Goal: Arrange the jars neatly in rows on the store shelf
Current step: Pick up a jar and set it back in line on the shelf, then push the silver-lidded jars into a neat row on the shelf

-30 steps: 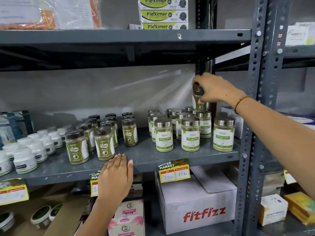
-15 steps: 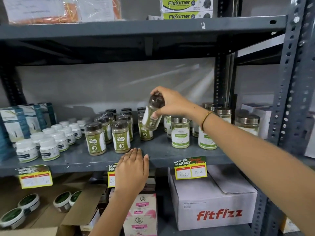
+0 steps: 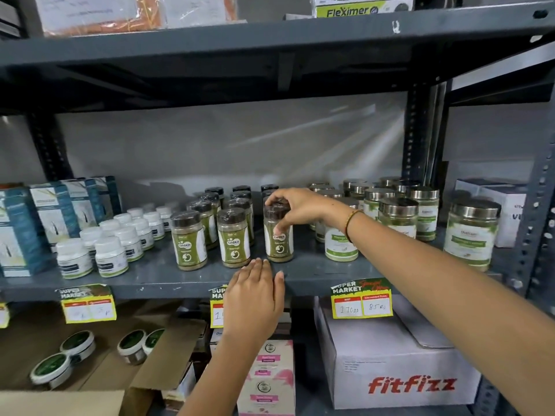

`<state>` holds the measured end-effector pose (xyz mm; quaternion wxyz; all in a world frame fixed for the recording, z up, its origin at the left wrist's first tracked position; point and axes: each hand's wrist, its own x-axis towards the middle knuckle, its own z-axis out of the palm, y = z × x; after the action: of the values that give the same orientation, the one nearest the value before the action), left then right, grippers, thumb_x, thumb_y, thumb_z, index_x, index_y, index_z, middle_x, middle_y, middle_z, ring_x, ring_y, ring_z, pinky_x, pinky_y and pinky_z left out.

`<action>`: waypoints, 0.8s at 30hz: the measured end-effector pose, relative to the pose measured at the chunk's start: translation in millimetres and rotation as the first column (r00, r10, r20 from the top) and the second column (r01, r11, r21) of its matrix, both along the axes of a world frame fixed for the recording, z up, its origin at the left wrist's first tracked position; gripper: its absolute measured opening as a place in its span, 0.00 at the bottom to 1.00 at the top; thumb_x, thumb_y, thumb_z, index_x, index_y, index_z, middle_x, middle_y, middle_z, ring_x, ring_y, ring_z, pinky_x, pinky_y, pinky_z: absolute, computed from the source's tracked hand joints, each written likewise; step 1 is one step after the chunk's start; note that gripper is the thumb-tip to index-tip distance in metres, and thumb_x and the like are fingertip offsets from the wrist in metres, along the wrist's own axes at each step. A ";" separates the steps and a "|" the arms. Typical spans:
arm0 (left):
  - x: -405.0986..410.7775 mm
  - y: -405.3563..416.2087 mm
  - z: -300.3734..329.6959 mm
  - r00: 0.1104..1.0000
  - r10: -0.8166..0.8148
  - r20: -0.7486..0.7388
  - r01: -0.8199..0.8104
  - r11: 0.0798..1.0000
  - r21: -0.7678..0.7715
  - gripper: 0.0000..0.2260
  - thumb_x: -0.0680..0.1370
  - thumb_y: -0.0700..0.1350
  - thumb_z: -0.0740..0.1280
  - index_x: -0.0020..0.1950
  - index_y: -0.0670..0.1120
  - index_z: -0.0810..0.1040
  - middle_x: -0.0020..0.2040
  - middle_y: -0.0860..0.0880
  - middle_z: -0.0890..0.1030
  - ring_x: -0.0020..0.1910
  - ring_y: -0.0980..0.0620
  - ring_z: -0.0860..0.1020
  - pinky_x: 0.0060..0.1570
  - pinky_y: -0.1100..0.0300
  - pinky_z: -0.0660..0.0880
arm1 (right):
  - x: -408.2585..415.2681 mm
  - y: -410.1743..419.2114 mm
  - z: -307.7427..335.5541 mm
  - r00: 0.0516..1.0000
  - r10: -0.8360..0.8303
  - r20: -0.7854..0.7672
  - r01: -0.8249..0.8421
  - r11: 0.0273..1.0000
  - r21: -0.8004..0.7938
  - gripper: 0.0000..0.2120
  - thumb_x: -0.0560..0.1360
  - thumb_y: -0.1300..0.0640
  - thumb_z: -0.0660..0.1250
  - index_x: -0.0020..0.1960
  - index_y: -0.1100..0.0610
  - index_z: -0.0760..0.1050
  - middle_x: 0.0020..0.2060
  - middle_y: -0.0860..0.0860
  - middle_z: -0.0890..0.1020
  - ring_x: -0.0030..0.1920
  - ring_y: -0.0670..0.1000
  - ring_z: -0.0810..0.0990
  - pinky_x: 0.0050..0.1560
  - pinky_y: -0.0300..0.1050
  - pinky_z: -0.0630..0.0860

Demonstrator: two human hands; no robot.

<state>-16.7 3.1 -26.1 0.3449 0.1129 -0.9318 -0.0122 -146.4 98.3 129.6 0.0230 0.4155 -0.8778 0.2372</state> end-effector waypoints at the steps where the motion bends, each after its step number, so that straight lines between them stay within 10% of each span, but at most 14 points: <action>1: 0.0 -0.1 -0.1 1.000 0.000 0.002 0.000 1.000 -0.003 0.24 0.81 0.55 0.50 0.64 0.42 0.76 0.63 0.44 0.79 0.64 0.48 0.75 0.65 0.53 0.70 | 0.1 -0.5 1.0 1.000 0.004 0.023 -0.004 1.000 0.003 0.33 0.65 0.56 0.81 0.68 0.50 0.73 0.68 0.51 0.75 0.66 0.53 0.73 0.63 0.48 0.71; 13: 0.2 -0.3 0.5 1.000 0.007 0.017 -0.007 1.000 -0.009 0.26 0.81 0.56 0.47 0.66 0.42 0.74 0.64 0.44 0.78 0.65 0.48 0.74 0.67 0.52 0.68 | 8.8 12.5 3.5 0.993 -0.015 0.117 0.025 0.996 -0.085 0.41 0.67 0.54 0.79 0.76 0.49 0.64 0.71 0.53 0.72 0.69 0.54 0.72 0.61 0.44 0.68; 24: 4.9 3.6 3.4 0.999 0.008 0.052 -0.009 1.000 0.018 0.26 0.81 0.55 0.48 0.66 0.41 0.74 0.64 0.42 0.78 0.66 0.46 0.73 0.67 0.51 0.67 | 44.2 104.7 33.1 0.933 -0.291 -0.211 0.186 0.894 -0.408 0.15 0.72 0.50 0.74 0.57 0.51 0.82 0.53 0.48 0.85 0.52 0.44 0.80 0.60 0.42 0.74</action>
<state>-11.8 6.7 -22.7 0.3198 0.1204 -0.9397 -0.0165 -102.1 203.0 162.6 0.2501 0.3192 -0.8483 0.3405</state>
